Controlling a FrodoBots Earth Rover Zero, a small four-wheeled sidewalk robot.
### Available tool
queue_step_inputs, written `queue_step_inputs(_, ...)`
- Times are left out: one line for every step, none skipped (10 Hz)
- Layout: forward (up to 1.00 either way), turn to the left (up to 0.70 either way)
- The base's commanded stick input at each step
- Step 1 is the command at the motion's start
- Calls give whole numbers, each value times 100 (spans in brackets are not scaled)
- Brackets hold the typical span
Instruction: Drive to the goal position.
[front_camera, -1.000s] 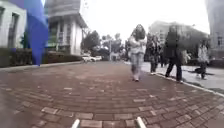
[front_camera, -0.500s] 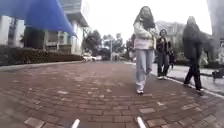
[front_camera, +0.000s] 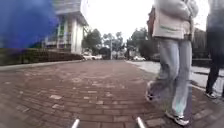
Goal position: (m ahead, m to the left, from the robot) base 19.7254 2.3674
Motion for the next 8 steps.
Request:
queue_step_inputs(0, 0)
queue_step_inputs(0, 0)
queue_step_inputs(9, 0)
queue_step_inputs(23, 0)
queue_step_inputs(37, 0)
queue_step_inputs(51, 0)
queue_step_inputs(65, 0)
queue_step_inputs(70, 0)
